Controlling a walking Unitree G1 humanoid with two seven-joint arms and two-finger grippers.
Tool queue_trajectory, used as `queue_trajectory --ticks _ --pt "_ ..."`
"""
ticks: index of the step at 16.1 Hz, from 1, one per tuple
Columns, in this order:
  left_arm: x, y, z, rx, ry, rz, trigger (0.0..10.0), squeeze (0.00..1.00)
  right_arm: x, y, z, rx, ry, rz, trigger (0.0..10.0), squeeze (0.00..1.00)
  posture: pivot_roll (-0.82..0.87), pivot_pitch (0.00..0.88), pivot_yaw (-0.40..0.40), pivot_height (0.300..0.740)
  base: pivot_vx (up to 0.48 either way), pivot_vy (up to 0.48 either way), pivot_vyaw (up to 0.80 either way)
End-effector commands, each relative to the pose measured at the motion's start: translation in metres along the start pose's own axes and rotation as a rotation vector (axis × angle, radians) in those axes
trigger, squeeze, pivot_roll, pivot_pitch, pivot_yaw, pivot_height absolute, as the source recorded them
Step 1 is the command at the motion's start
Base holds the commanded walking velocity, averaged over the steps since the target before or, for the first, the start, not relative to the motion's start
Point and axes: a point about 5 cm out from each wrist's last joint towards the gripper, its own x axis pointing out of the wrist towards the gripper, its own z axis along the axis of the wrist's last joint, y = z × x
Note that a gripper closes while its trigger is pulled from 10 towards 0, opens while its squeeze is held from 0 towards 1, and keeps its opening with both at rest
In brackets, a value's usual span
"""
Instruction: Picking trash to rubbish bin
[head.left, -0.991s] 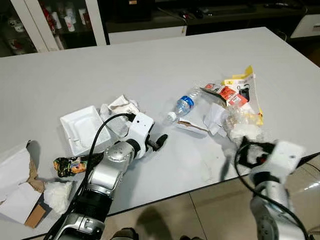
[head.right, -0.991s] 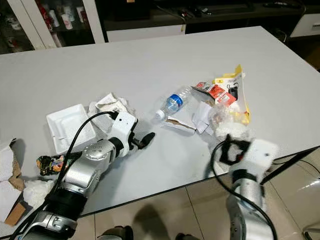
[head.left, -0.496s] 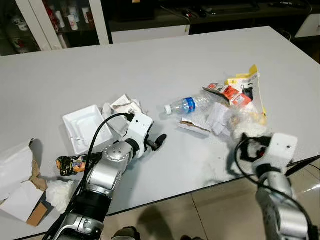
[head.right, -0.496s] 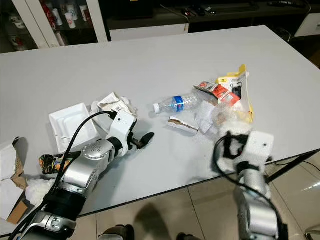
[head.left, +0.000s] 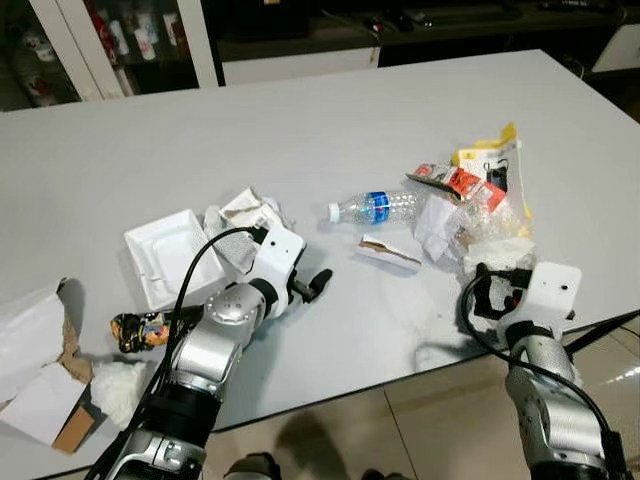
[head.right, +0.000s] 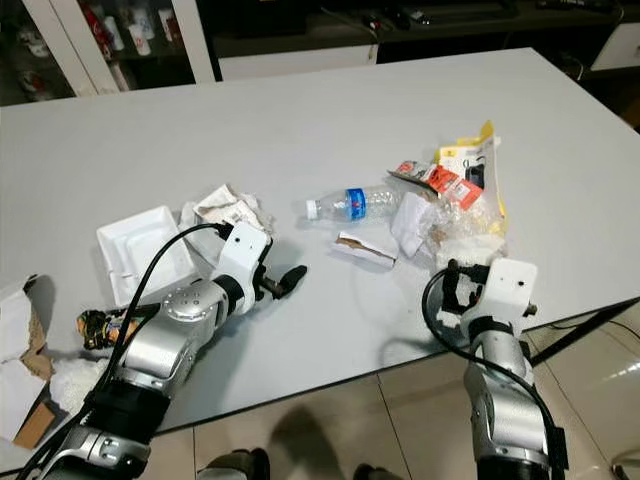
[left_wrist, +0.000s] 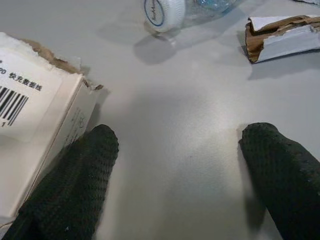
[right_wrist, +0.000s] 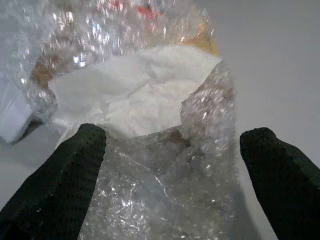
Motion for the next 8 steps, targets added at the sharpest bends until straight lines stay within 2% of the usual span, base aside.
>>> queue_trajectory --ticks 1,2,3,4,8 --pt "-0.002 -0.001 -0.005 0.0 0.02 0.001 10.0 0.0 0.001 -0.002 -0.003 0.015 -0.002 0.014 10.0 0.0 0.23 0.155 -0.014 0.74 0.0 0.0 0.0" --pt "-0.003 -0.001 -0.005 -0.002 0.022 0.001 10.0 0.0 0.002 -0.002 -0.005 0.032 -0.018 0.026 4.9 0.0 0.24 0.157 -0.013 0.74 0.0 0.0 0.0" --pt "-0.003 -0.002 -0.006 -0.002 0.023 0.0 10.0 0.0 0.003 -0.002 -0.007 0.042 -0.033 0.031 4.8 0.0 0.24 0.157 -0.013 0.74 0.0 0.0 0.0" --pt "-0.003 -0.001 -0.006 -0.002 0.025 0.001 10.0 0.0 0.003 -0.002 -0.009 0.043 -0.039 0.029 0.0 0.0 0.24 0.16 -0.014 0.74 0.0 0.0 0.0" --pt "-0.005 0.0 -0.007 -0.001 0.028 0.006 10.0 0.0 0.003 0.001 -0.013 0.052 -0.057 0.054 0.0 0.0 0.24 0.162 -0.014 0.74 0.0 0.0 0.0"
